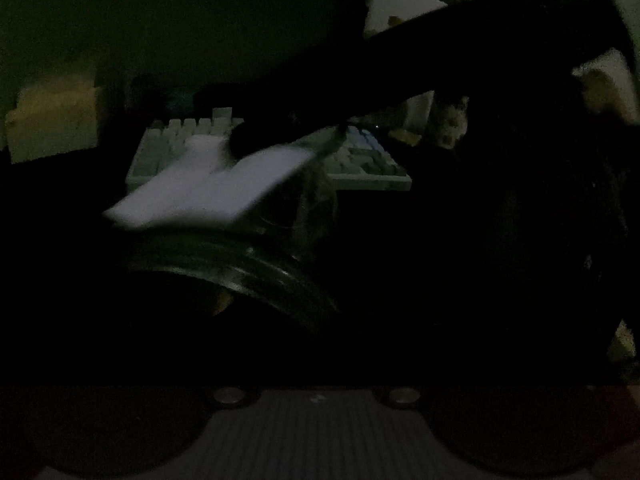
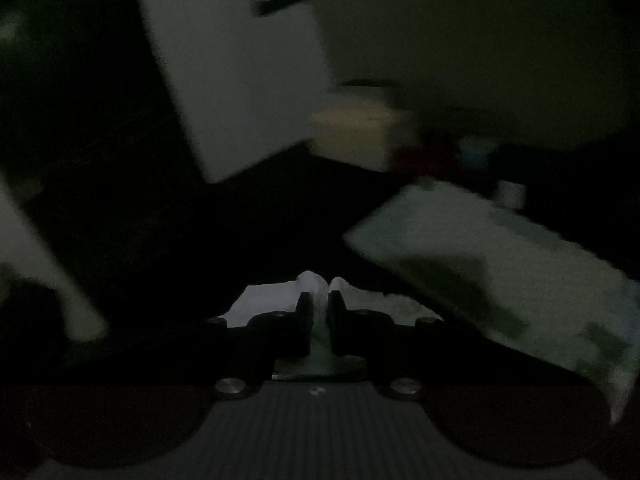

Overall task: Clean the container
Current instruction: 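Rub the tissue along the jar rim with the right tool while the left tool holds the jar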

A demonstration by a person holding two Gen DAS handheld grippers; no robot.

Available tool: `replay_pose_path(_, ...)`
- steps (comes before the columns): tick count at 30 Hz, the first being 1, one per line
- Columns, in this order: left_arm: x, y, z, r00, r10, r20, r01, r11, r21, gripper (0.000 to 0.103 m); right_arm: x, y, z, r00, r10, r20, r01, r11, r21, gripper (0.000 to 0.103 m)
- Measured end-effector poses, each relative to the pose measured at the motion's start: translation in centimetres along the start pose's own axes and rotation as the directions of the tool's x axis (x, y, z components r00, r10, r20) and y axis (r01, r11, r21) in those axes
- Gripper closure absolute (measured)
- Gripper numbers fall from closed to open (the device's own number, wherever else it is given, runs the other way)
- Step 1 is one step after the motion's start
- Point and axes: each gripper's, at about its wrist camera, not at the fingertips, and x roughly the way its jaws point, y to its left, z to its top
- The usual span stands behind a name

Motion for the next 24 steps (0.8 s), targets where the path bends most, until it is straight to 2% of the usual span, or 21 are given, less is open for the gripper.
replay_pose_path(1,0.0,0.1,0.0,1.0,-0.004,0.003,0.004,1.0,-0.001,0.067,0.0,-0.6,0.0,1.0,-0.028,-0.003,0.028,0.999,0.016,0.094)
replay_pose_path(2,0.0,0.2,0.0,1.0,-0.008,0.006,0.008,1.0,-0.002,0.07,-0.2,-1.0,0.0,0.999,-0.033,-0.003,0.033,0.999,0.029,0.094)
replay_pose_path(3,-0.1,0.2,0.0,1.0,-0.012,0.01,0.012,1.0,-0.004,0.08,-0.5,-1.1,0.0,1.0,-0.029,0.004,0.029,0.999,0.037,0.094)
replay_pose_path(5,-0.4,0.5,0.2,0.998,-0.039,0.052,0.04,0.999,-0.018,0.091,-1.3,-1.2,-0.1,1.0,-0.016,0.022,0.015,0.999,0.048,0.094)
replay_pose_path(8,-0.7,1.3,0.9,0.99,-0.095,0.106,0.101,0.994,-0.048,0.094,-2.6,-0.5,-0.2,0.999,0.0,0.045,-0.002,0.999,0.046,0.094)
replay_pose_path(12,-1.0,3.3,2.0,0.957,-0.242,0.159,0.267,0.95,-0.16,0.097,-3.5,0.4,-0.4,0.998,0.021,0.057,-0.023,0.999,0.039,0.094)
replay_pose_path(14,-1.3,3.8,2.0,0.951,-0.258,0.17,0.287,0.942,-0.176,0.095,-3.6,0.6,-0.5,0.998,0.027,0.054,-0.029,0.999,0.037,0.094)
replay_pose_path(15,-1.5,3.7,1.8,0.958,-0.231,0.171,0.258,0.953,-0.16,0.092,-3.5,0.6,-0.5,0.998,0.027,0.052,-0.029,0.999,0.036,0.094)
replay_pose_path(17,-2.0,3.4,1.2,0.971,-0.17,0.171,0.191,0.975,-0.115,0.076,-3.4,0.8,-0.6,0.999,0.027,0.045,-0.028,0.999,0.032,0.094)
replay_pose_path(19,-2.4,3.0,0.8,0.977,-0.123,0.174,0.136,0.988,-0.07,0.05,-3.0,0.8,-0.5,0.999,0.026,0.036,-0.027,0.999,0.03,0.094)
replay_pose_path(20,-2.4,2.9,0.6,0.979,-0.117,0.168,0.128,0.99,-0.054,0.047,-2.6,0.8,-0.4,0.999,0.025,0.033,-0.026,0.999,0.029,0.094)
replay_pose_path(24,-1.6,2.6,0.4,0.988,-0.094,0.121,0.099,0.995,-0.028,0.046,-1.4,1.1,-0.2,0.999,0.033,0.025,-0.034,0.999,0.029,0.094)
